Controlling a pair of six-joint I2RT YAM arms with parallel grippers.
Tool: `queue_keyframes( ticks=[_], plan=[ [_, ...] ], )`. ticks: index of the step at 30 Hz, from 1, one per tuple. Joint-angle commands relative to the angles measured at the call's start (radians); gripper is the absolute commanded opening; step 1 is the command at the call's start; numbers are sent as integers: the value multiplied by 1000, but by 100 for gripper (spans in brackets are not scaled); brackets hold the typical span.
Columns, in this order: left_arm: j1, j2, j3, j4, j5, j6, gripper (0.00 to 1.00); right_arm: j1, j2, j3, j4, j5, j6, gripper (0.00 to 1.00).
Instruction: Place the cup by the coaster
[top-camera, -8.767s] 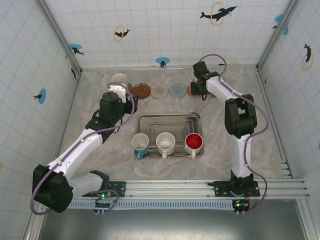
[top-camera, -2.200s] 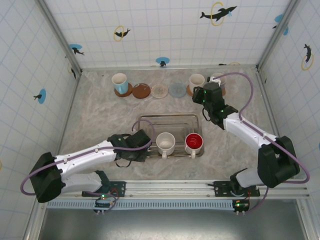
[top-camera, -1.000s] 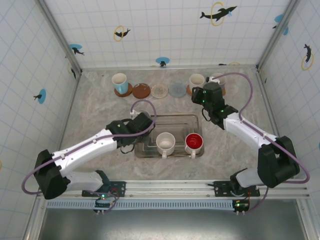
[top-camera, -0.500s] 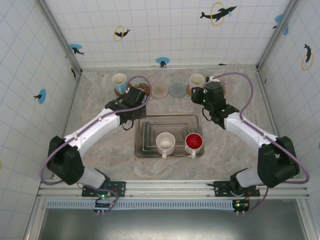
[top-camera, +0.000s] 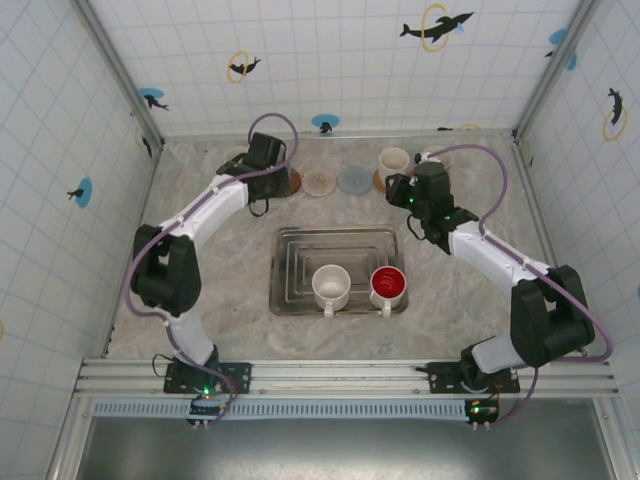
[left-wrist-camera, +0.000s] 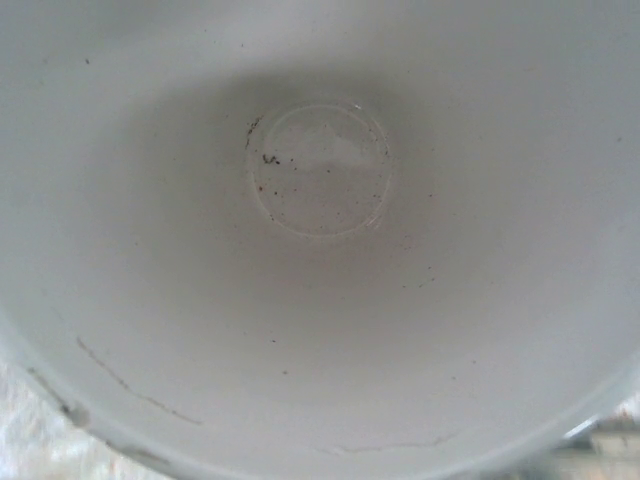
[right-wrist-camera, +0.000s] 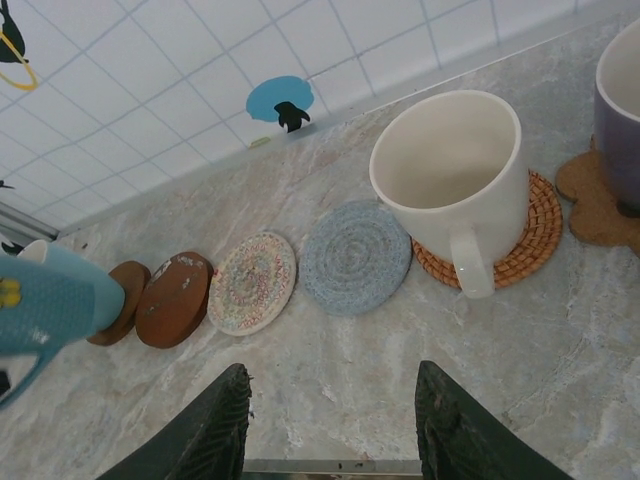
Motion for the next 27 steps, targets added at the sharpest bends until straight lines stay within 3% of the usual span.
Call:
queue_keyframes(
  ticks=[1, 10, 27],
  plan=[
    [17, 67, 130, 32, 16, 58, 0, -8, 18, 29, 39, -12, -2, 47],
    [43, 236, 313, -71, 2, 130, 0, -26, 50, 37, 40, -28, 1, 47],
    [60, 312, 318, -77, 5, 153, 0, -31, 97, 64, 36, -49, 6, 46]
  ],
)
